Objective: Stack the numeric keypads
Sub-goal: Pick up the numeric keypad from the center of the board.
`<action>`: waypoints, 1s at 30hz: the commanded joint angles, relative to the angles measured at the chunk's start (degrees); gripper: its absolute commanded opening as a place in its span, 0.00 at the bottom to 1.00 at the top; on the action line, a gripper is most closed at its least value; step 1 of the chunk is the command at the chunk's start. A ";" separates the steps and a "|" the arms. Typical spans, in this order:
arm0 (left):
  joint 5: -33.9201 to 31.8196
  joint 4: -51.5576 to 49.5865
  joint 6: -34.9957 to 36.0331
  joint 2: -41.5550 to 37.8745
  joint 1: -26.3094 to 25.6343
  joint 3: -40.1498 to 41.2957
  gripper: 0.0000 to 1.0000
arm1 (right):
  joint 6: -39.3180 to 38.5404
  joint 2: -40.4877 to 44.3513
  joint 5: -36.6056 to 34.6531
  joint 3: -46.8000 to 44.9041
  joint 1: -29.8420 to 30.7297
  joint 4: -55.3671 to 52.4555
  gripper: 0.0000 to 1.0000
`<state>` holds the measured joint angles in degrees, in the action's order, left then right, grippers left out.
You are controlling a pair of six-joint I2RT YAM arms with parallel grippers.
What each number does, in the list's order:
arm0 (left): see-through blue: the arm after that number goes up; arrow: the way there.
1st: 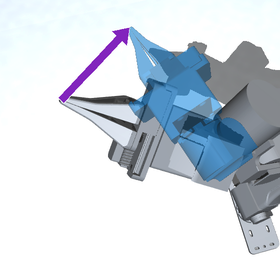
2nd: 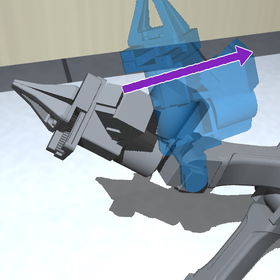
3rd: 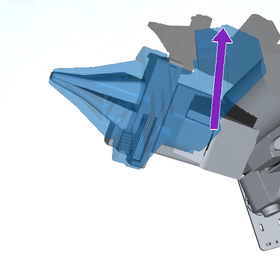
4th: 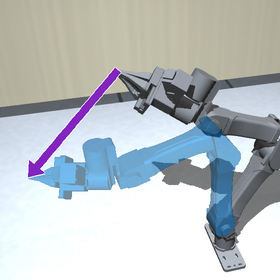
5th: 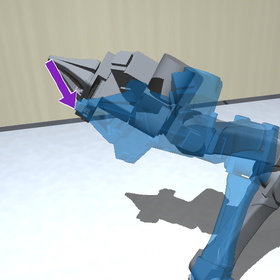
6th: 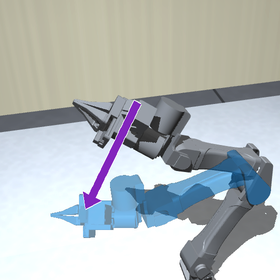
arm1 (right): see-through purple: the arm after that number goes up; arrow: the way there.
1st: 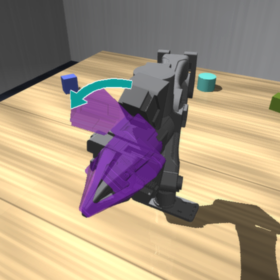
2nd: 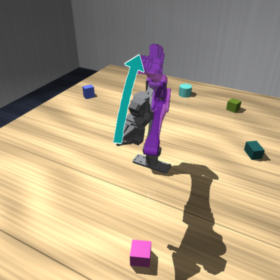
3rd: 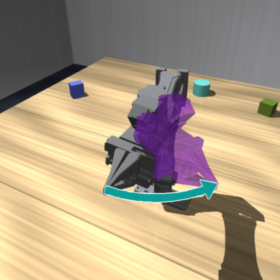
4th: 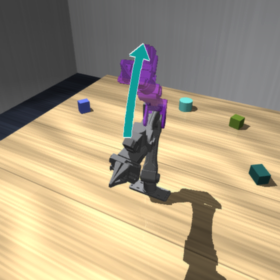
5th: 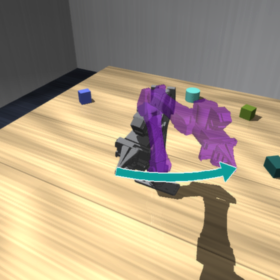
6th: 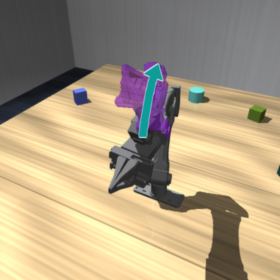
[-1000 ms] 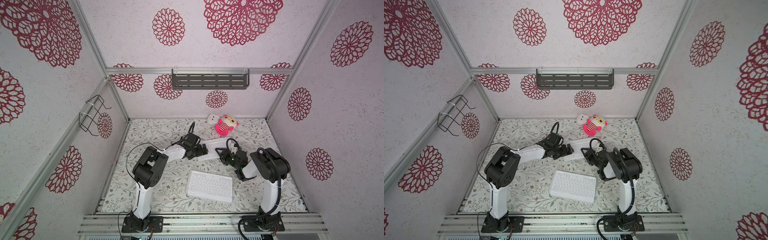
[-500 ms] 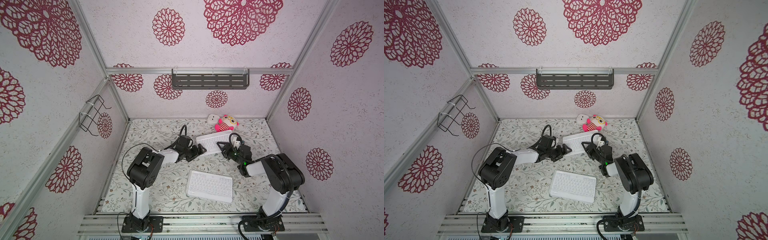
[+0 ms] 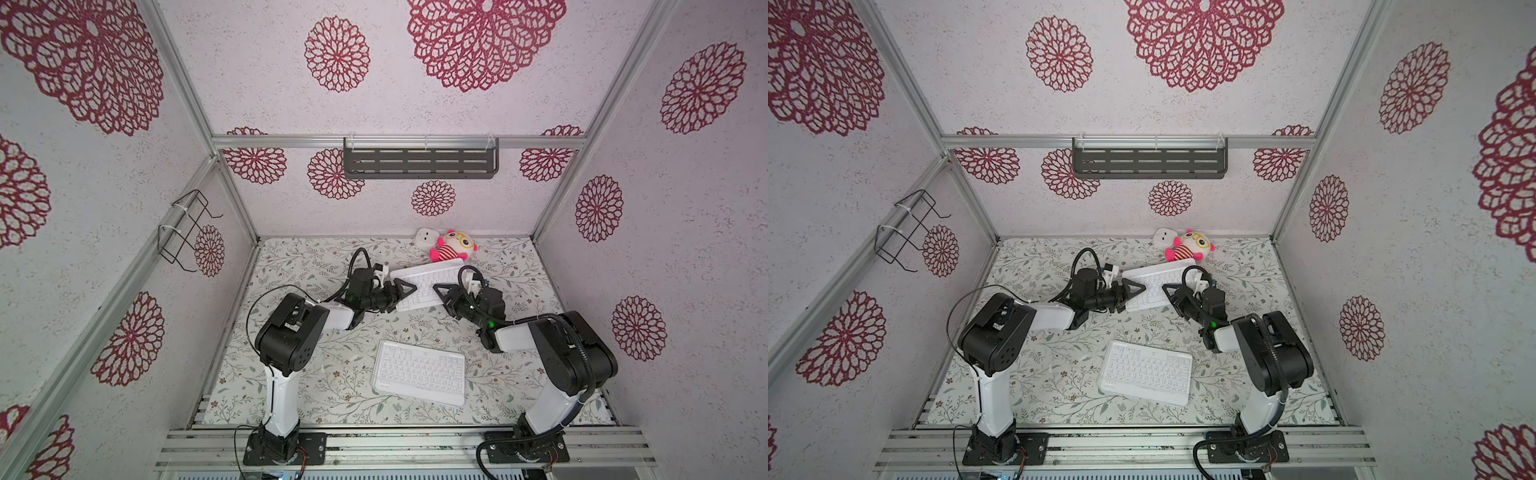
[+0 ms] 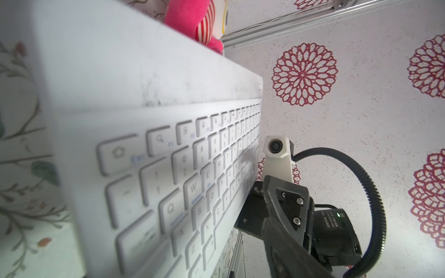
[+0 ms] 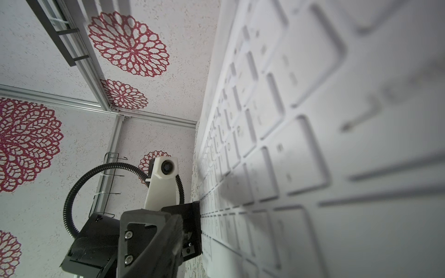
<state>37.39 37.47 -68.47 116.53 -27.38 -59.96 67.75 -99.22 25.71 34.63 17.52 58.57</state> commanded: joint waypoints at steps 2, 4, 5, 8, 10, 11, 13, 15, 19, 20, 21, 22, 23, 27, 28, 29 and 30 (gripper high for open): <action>2.38 7.57 -2.72 0.84 0.41 0.86 0.63 | -0.33 3.89 0.76 1.73 -0.06 4.13 0.22; 2.84 7.95 -2.81 0.72 0.50 0.90 0.52 | -0.33 4.06 0.81 2.09 -0.03 3.66 0.22; 3.02 8.24 -2.94 0.64 0.55 0.90 0.47 | -0.27 4.03 0.84 2.15 -0.04 3.74 0.22; 3.65 8.48 -2.81 0.33 0.57 0.82 0.33 | 0.01 4.03 0.66 2.27 -0.03 4.00 0.23; 3.81 8.83 -2.90 -0.03 0.61 1.07 0.29 | 0.27 3.94 0.63 2.33 -0.05 4.32 0.24; 3.85 9.08 -2.97 -0.22 0.61 1.24 0.27 | 0.52 3.86 0.64 2.37 -0.03 4.67 0.25; 3.96 9.76 -3.21 -0.49 0.64 1.66 0.22 | 1.03 3.66 0.68 2.46 -0.08 5.28 0.26; 3.75 10.63 -3.76 -0.95 0.65 2.19 0.18 | 1.94 3.25 0.74 2.40 -0.03 6.74 0.30; 3.77 12.48 -4.77 -1.95 0.66 2.99 0.12 | 3.79 2.29 0.94 2.19 -0.07 9.72 0.38; 3.72 13.10 -5.15 -2.16 0.66 3.13 0.11 | 4.35 2.01 1.01 2.18 -0.04 10.40 0.42; 3.66 13.73 -5.60 -2.40 0.66 3.31 0.11 | 4.89 1.71 1.11 2.09 -0.03 11.28 0.47; 3.59 14.29 -5.94 -2.67 0.78 3.59 0.11 | 5.37 1.54 1.15 2.02 -0.03 11.93 0.54; 3.57 15.17 -6.42 -2.97 0.75 3.78 0.10 | 5.86 1.49 1.25 1.79 -0.03 12.74 0.64; 3.48 18.86 -8.85 -3.41 1.44 5.16 0.10 | 5.86 2.45 0.92 0.75 -0.07 12.90 0.82; 3.56 19.80 -9.42 -5.33 1.77 5.64 0.10 | 5.19 3.09 0.58 0.41 -0.07 11.78 0.84; 3.60 20.99 -10.11 -6.06 2.13 6.24 0.10 | 4.22 4.17 0.13 0.06 -0.08 9.76 0.87; 3.68 22.00 -10.81 -6.59 2.62 6.96 0.10 | 2.71 5.33 -0.47 -0.29 -0.11 7.15 0.95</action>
<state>40.69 53.36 -77.12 113.99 -26.13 -54.04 73.60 -98.17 26.09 34.83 17.50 64.66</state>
